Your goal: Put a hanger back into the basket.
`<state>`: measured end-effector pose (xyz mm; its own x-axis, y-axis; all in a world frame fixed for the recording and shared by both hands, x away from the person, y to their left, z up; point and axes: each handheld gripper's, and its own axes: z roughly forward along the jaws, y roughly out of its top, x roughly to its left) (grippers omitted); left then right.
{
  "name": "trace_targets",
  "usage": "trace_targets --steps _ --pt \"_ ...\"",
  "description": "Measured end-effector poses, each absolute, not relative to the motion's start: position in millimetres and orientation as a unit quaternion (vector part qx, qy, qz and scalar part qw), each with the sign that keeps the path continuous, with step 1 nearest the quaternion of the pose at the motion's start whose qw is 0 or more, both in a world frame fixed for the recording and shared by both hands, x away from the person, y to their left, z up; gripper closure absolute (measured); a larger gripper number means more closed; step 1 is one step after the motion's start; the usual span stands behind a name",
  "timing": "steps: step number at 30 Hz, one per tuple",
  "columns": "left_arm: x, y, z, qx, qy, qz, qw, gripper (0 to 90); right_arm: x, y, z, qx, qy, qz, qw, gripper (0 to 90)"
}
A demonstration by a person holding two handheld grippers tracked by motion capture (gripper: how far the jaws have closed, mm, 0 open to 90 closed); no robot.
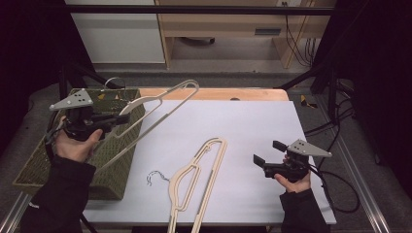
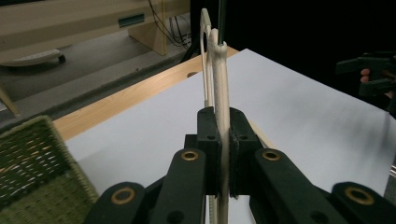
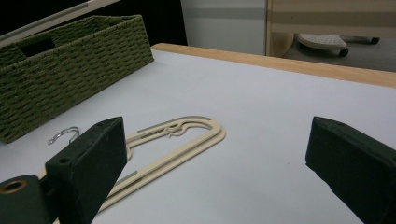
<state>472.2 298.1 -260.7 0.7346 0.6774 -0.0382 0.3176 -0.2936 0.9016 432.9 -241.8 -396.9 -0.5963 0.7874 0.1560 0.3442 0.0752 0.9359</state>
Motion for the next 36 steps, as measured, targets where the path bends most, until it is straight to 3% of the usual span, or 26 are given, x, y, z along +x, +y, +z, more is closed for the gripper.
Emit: trace_targets --steps 21,36 --pt "494.0 403.8 -280.5 0.760 0.387 0.242 0.463 85.6 434.3 -240.2 -397.9 0.404 0.707 0.545 0.199 5.9" --pt "492.4 438.1 -301.9 0.765 0.403 0.237 0.443 85.6 435.7 -238.3 -399.7 0.406 0.710 0.540 0.199 5.9"
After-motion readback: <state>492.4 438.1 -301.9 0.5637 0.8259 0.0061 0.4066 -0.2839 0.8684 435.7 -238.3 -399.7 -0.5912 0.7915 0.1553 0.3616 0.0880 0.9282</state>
